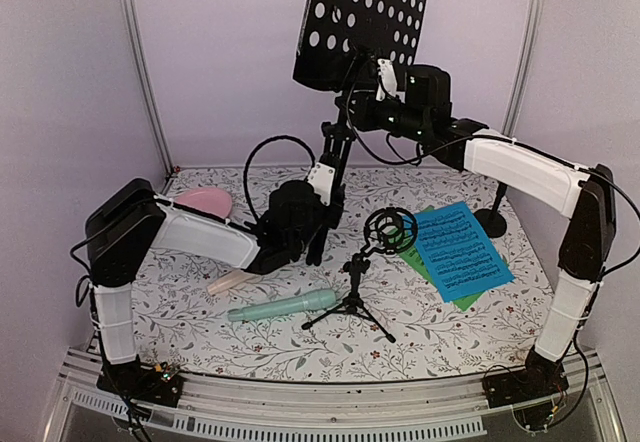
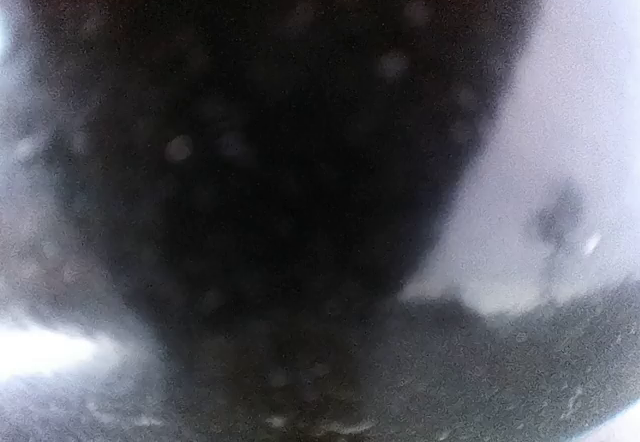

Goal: Pack up the instrument practice props

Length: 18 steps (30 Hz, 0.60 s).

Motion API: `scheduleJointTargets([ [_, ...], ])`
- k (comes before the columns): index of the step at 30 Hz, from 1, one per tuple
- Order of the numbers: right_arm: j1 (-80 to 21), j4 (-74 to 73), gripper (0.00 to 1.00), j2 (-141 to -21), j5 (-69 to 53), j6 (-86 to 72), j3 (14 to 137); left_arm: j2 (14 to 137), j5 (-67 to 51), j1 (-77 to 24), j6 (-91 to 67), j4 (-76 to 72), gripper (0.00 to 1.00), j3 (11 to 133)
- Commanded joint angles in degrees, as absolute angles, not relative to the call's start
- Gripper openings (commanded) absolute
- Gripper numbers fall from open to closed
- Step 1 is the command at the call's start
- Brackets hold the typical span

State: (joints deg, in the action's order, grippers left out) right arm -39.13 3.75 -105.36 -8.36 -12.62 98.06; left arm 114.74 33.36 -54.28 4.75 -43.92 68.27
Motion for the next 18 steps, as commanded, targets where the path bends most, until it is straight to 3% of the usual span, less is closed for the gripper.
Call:
scheduleJointTargets([
  [1, -40.8, -4.1, 0.17, -102.5, -10.6, -9.7, 96.6, 108.2, 26.2, -54.5, 19.5, -43.2, 0.04, 68.8],
  [11, -40.8, -3.7, 0.40, -102.0, -11.6, -10.0, 96.2, 102.8, 22.9, -52.0, 19.0, -37.4, 0.00, 67.0],
  [18, -40.8, -3.3, 0.45, -102.0, -13.1, -10.8, 96.2, 101.2, 20.7, -49.9, 17.8, -34.0, 0.00, 67.1],
])
